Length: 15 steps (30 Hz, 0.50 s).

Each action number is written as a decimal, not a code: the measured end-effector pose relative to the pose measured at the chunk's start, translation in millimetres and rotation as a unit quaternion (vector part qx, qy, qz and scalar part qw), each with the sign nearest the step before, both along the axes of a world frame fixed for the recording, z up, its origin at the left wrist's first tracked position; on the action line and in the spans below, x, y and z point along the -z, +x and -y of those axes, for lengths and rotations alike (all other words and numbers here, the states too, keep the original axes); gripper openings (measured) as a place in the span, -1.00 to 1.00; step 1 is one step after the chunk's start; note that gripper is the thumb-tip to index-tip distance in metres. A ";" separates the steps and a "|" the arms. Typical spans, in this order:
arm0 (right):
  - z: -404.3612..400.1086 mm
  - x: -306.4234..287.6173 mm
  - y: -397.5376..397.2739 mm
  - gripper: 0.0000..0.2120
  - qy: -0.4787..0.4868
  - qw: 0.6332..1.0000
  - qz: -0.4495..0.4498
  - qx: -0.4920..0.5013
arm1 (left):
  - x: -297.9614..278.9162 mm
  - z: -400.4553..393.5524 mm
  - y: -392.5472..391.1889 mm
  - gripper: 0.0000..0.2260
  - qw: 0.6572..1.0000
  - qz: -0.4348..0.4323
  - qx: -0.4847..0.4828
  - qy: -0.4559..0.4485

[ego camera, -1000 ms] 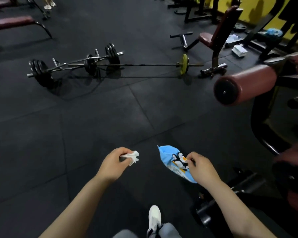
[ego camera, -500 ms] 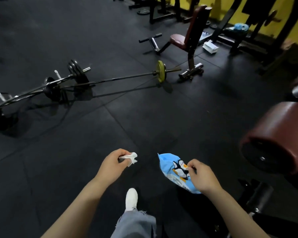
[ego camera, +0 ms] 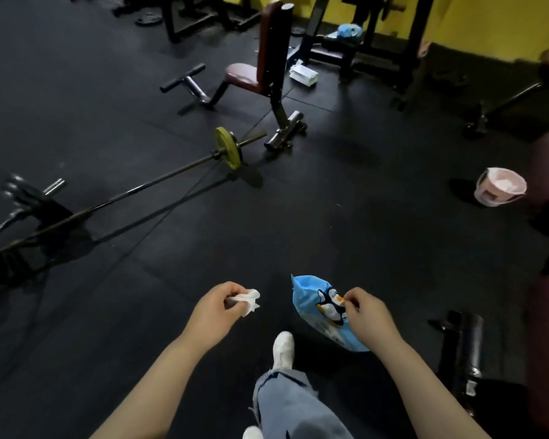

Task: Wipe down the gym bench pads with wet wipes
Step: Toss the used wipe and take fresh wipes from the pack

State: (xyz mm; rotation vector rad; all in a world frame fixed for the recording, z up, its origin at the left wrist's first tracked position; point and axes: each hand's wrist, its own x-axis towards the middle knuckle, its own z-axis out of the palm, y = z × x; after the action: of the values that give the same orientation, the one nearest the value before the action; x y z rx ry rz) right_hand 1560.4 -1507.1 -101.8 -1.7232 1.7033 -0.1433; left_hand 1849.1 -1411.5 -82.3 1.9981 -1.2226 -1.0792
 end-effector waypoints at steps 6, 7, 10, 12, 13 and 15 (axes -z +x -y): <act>131.1 3.1 22.1 -0.90 -0.011 0.999 0.024 0.036 | 3.0 134.9 24.1 -0.87 0.999 0.015 0.033 -0.006; 155.1 1.1 24.8 -0.90 -0.014 0.999 0.026 0.040 | 1.1 159.3 27.8 -0.88 0.999 0.020 0.035 -0.005; 220.5 -6.1 27.6 -0.89 -0.022 0.999 0.023 0.039 | -5.6 231.8 33.4 -0.89 0.999 0.026 0.038 -0.011; 260.6 -11.9 24.8 -0.88 -0.027 0.999 0.018 0.038 | -9.1 281.5 34.1 -0.88 0.999 0.028 0.040 -0.018; 279.1 -14.4 21.4 -0.88 -0.029 0.998 0.017 0.044 | -10.5 306.3 32.4 -0.88 0.998 0.031 0.048 -0.019; 311.2 -15.9 11.2 -0.87 -0.030 0.997 0.018 0.062 | -9.9 353.4 25.7 -0.86 0.997 0.037 0.071 -0.016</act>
State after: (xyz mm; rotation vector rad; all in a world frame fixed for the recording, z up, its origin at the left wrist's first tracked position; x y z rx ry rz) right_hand 1571.7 -1818.2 -85.9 -1.6477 1.7954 -0.2837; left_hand 1874.9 -1764.9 -72.4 1.9663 -1.4304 -1.0548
